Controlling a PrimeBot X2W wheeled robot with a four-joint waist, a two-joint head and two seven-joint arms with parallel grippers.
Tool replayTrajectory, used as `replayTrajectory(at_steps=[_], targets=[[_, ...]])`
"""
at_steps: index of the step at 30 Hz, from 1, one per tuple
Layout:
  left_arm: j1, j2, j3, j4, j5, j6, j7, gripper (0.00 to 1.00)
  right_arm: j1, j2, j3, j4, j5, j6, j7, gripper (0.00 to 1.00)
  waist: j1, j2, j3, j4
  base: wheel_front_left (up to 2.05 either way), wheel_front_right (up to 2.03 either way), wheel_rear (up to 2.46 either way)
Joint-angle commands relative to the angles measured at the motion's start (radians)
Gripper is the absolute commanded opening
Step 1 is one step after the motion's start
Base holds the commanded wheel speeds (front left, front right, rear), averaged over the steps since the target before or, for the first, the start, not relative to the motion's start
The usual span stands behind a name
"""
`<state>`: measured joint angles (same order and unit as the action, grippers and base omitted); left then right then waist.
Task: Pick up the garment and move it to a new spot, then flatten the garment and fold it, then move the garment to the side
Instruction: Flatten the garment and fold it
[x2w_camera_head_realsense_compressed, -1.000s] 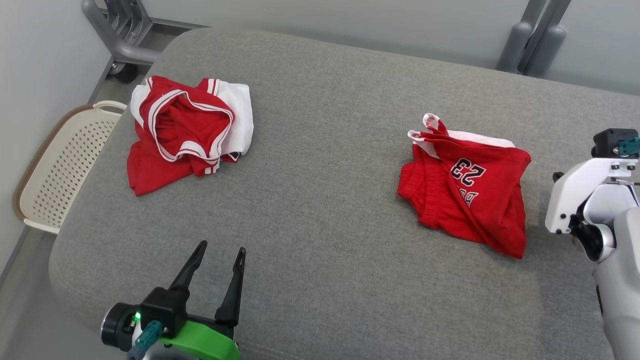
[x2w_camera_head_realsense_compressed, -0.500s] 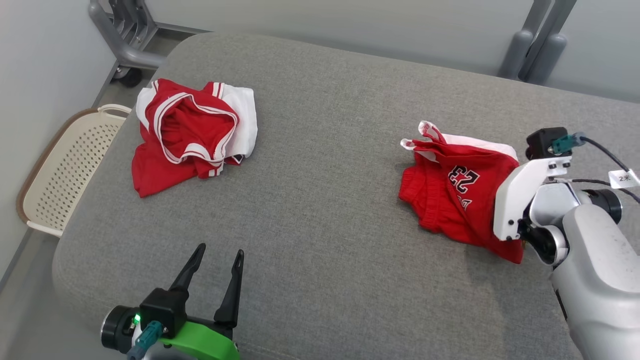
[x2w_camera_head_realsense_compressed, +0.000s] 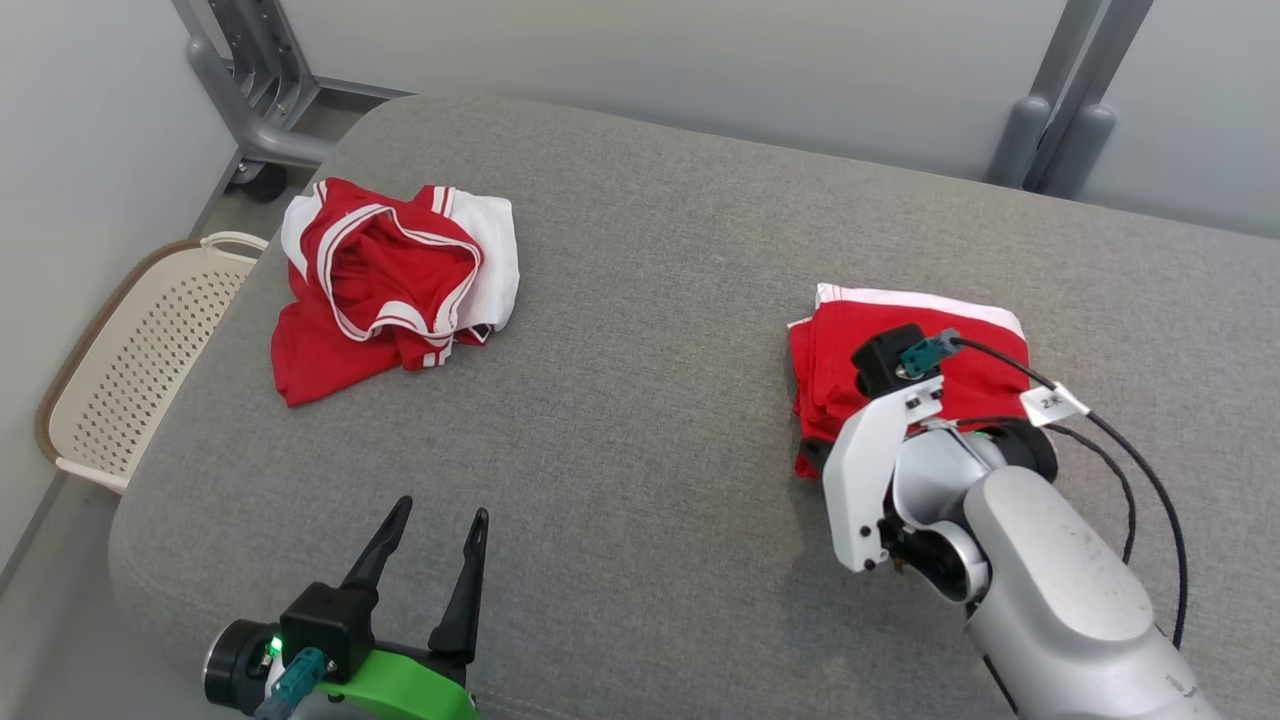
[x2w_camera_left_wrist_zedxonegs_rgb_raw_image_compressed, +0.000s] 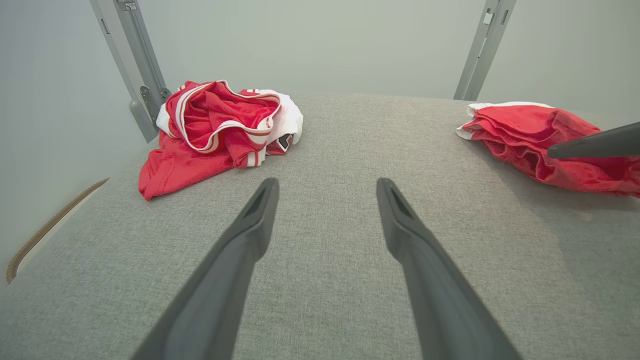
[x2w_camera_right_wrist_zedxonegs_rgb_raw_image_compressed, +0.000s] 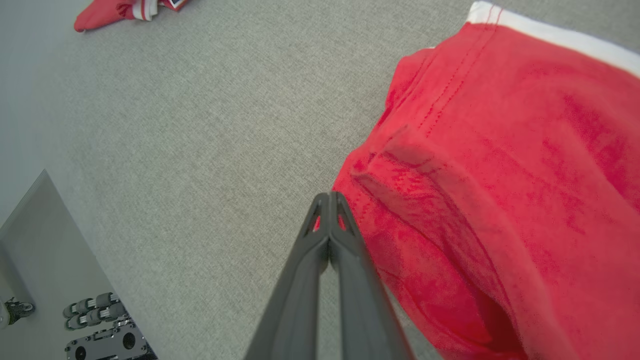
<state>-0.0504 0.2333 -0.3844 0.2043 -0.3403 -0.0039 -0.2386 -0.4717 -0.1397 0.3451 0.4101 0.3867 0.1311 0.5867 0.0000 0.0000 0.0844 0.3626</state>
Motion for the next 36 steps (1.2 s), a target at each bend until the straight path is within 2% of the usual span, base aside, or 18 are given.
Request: replayTrajectory(at_steps=[1, 8, 13, 19, 25, 30, 36], targets=[[0.011, 0.006, 0.000, 0.001, -0.006, 0.004, -0.002, 1.00, -0.001, 0.014, 0.020, 0.013, 0.011, -0.001, -0.008, 0.00, 0.0000, 0.0000, -0.004, 0.005, 0.00, 0.00, 0.00], [0.013, 0.011, -0.001, -0.004, -0.010, 0.012, -0.002, 1.00, -0.058, 0.044, 0.049, 0.034, 0.039, -0.001, -0.048, 0.00, 0.0000, 0.0000, -0.010, 0.019, 0.00, 0.00, 0.00], [0.024, 0.016, 0.000, -0.009, -0.012, 0.020, -0.002, 1.00, -0.089, -0.002, -0.032, 0.022, -0.003, -0.001, -0.089, 0.00, 0.0000, 0.0000, -0.023, 0.018, 0.00, 0.00, 0.00], [0.033, 0.017, -0.009, -0.016, -0.014, 0.020, -0.002, 1.00, -0.055, -0.065, -0.136, 0.038, -0.086, -0.001, -0.131, 0.00, 0.0000, 0.0000, -0.032, 0.016, 0.00, 0.00, 0.00], [0.026, 0.020, -0.012, -0.031, -0.008, 0.025, -0.007, 1.00, -0.002, -0.089, -0.166, 0.091, -0.157, -0.001, -0.179, 0.00, 0.0000, 0.0000, -0.011, 0.010, 0.00, 0.00, 0.00], [0.007, 0.023, -0.003, -0.042, 0.003, 0.034, -0.015, 1.00, 0.018, -0.067, -0.123, 0.136, -0.158, -0.001, -0.200, 0.00, 0.0000, 0.0000, 0.004, 0.005, 0.00, 0.00, 0.00], [0.009, 0.027, 0.008, -0.051, 0.010, 0.040, -0.022, 1.00, 0.031, -0.037, -0.018, 0.124, -0.080, -0.001, -0.178, 0.00, 0.0000, 0.0000, -0.006, -0.002, 0.00, 0.00, 0.00]])
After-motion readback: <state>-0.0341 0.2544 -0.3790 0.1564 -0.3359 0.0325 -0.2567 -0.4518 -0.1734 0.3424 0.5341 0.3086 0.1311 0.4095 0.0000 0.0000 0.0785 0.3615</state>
